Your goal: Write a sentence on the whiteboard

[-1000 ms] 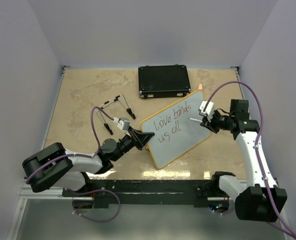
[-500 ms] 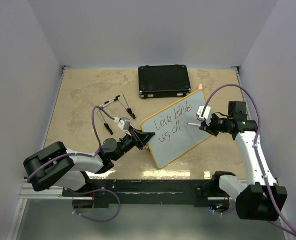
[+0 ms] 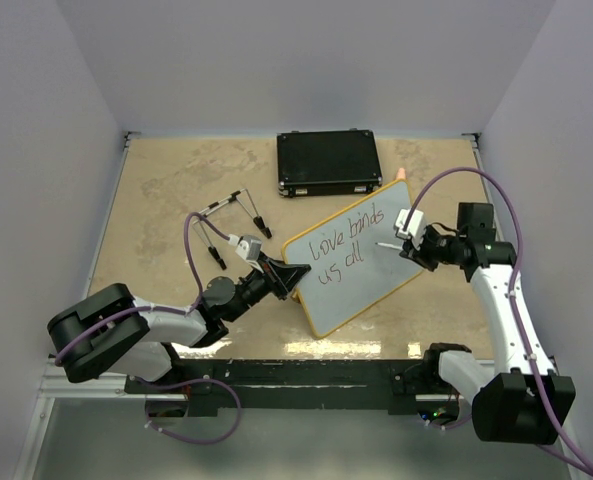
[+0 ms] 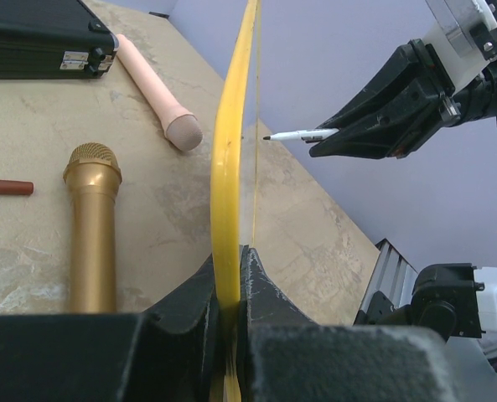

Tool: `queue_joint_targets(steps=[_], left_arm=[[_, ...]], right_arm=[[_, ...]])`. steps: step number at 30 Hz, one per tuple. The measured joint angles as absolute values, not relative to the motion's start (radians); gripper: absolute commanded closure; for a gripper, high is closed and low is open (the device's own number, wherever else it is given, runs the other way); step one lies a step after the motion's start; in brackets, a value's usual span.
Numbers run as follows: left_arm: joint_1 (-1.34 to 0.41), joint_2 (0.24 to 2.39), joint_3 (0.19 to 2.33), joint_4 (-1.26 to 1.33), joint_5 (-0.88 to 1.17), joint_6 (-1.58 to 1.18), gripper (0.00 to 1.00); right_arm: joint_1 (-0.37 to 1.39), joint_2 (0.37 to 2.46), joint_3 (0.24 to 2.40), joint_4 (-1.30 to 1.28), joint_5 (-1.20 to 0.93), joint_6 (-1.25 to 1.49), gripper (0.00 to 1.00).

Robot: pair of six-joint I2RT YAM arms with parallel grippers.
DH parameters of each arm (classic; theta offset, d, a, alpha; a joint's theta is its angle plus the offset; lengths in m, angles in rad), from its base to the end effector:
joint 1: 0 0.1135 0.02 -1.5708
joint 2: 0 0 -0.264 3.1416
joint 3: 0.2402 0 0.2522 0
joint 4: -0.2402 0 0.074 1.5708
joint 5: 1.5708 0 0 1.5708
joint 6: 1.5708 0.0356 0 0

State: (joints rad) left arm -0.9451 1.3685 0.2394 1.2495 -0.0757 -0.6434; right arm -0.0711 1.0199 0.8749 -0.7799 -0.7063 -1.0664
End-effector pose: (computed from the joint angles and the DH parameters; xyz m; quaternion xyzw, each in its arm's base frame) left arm 0.1396 -0.1886 0.1895 0.0716 0.6595 -0.5159 0.5420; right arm 0.1949 0.0093 0.2817 -0.5212 0.7295 0.1160 0.4275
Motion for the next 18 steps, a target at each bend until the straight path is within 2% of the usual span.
queue_joint_targets(steps=[18], left_arm=[[-0.945,1.374,0.245,1.249,-0.074,-0.643,1.00]], right_arm=[[-0.038,1.030,0.875,-0.765,-0.698,-1.058,1.00]])
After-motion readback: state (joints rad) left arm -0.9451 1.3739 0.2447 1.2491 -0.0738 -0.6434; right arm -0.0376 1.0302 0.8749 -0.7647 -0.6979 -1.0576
